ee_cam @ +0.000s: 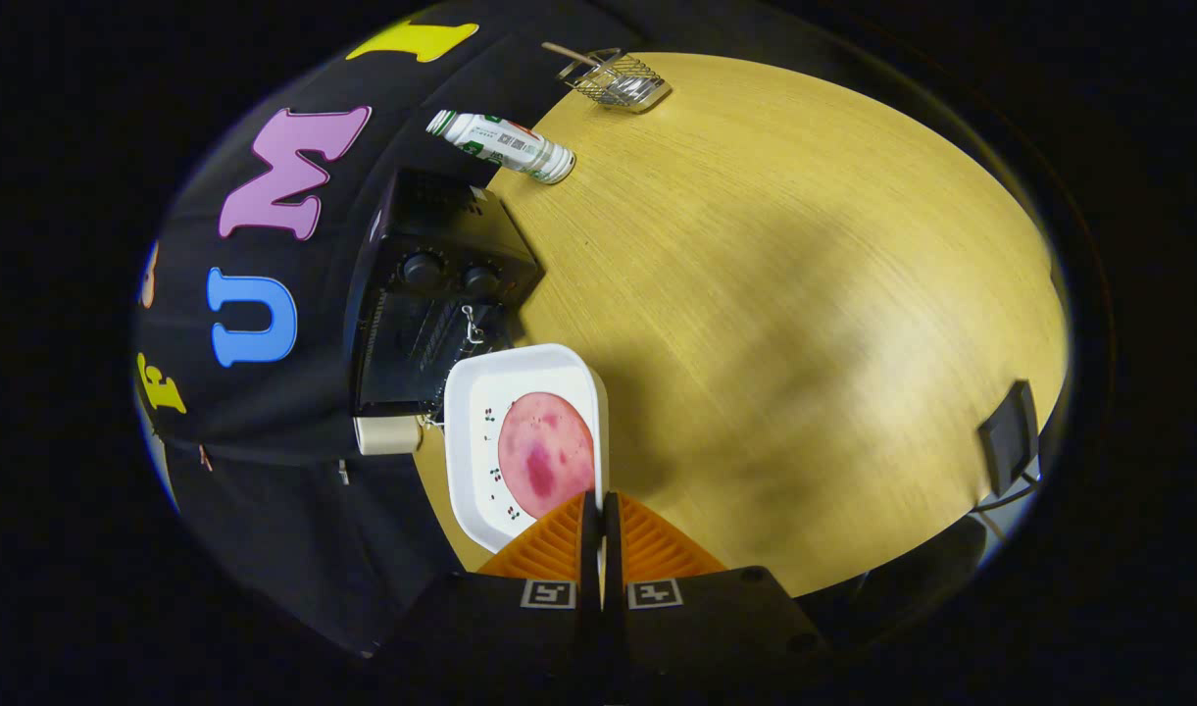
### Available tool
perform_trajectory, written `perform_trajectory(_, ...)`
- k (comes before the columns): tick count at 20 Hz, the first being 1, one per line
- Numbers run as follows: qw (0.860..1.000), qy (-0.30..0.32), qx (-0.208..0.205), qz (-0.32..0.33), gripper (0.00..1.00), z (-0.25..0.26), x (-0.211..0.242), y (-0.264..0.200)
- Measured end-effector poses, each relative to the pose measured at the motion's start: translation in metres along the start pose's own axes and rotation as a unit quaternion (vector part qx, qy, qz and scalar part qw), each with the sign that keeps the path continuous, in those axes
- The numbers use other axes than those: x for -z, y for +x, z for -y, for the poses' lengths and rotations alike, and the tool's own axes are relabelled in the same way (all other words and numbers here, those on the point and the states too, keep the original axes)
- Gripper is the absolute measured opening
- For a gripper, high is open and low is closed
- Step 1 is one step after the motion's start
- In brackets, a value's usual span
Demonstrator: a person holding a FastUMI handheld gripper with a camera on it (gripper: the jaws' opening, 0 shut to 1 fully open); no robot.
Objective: Open the toaster oven, put the food inside, and close the toaster oven door.
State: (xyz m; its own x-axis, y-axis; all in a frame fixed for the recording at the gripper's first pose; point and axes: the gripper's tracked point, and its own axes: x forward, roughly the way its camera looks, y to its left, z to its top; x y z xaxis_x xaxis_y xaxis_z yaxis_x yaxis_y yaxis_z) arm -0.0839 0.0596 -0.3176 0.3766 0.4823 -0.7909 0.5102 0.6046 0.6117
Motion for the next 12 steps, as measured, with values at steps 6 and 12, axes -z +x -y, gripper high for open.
perform_trajectory(6,0.994,0.093,-0.009,0.051,0.05,-0.074,0.039,0.047)
perform_trajectory(12,0.974,0.197,0.001,0.11,0.05,-0.122,0.042,0.104)
